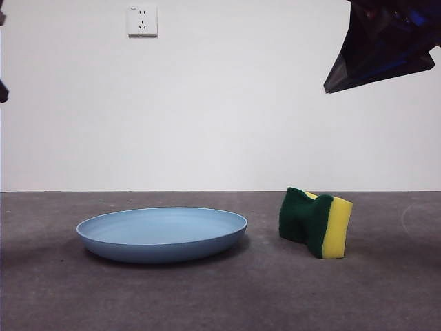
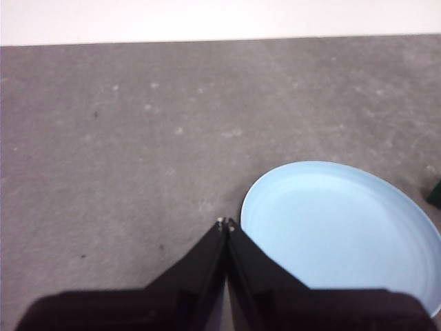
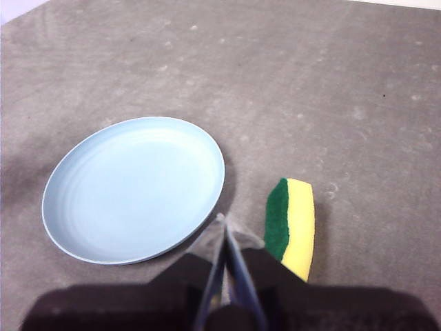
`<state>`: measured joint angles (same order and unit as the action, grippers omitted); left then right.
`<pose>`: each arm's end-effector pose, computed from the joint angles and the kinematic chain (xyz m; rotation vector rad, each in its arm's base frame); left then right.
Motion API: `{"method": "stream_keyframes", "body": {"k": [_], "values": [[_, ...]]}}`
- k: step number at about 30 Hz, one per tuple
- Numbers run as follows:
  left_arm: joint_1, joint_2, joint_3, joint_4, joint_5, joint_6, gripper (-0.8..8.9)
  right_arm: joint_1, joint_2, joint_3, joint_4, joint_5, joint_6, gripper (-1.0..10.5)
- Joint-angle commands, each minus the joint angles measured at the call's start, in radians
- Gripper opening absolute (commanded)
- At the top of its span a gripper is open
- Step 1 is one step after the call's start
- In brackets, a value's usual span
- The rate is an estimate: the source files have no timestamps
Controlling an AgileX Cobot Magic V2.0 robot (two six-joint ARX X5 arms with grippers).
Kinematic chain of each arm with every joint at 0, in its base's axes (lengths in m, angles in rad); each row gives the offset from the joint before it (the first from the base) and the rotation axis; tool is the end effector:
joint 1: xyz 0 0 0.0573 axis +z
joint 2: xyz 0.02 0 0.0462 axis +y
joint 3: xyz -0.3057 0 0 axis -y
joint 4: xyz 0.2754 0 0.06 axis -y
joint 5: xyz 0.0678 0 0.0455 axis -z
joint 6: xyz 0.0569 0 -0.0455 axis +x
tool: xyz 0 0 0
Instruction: Pick up the plate,pick up the cloth,clean the plate with the cloth
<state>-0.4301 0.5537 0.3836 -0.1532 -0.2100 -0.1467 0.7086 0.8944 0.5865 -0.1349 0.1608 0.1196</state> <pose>0.1491 -0.0554 0.2375 -0.0430 0.3225 -0.1950 0.1739 0.1371 0.2625 -0.0738 0.4375 0.5128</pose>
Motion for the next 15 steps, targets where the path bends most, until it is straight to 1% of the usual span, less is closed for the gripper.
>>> {"method": "stream_keyframes", "body": {"k": [1, 3, 5, 11, 15], "values": [[0.024, -0.071, -0.006, -0.035, 0.005, 0.063, -0.01, 0.000, 0.001, -0.011, 0.005, 0.003, 0.003, 0.0], [0.055, -0.123, -0.006, -0.080, 0.008, 0.062, -0.01, 0.000, 0.001, -0.011, 0.005, 0.003, 0.003, 0.0], [0.095, -0.174, -0.021, -0.088, 0.019, 0.070, -0.01, 0.000, 0.001, -0.011, 0.005, 0.002, 0.003, 0.0], [0.237, -0.338, -0.144, -0.022, 0.190, 0.106, -0.01, 0.000, 0.001, -0.011, 0.005, 0.003, 0.003, 0.0], [0.296, -0.423, -0.244, 0.034, 0.278, 0.106, -0.01, 0.000, 0.001, -0.011, 0.005, 0.003, 0.003, 0.0]]}}
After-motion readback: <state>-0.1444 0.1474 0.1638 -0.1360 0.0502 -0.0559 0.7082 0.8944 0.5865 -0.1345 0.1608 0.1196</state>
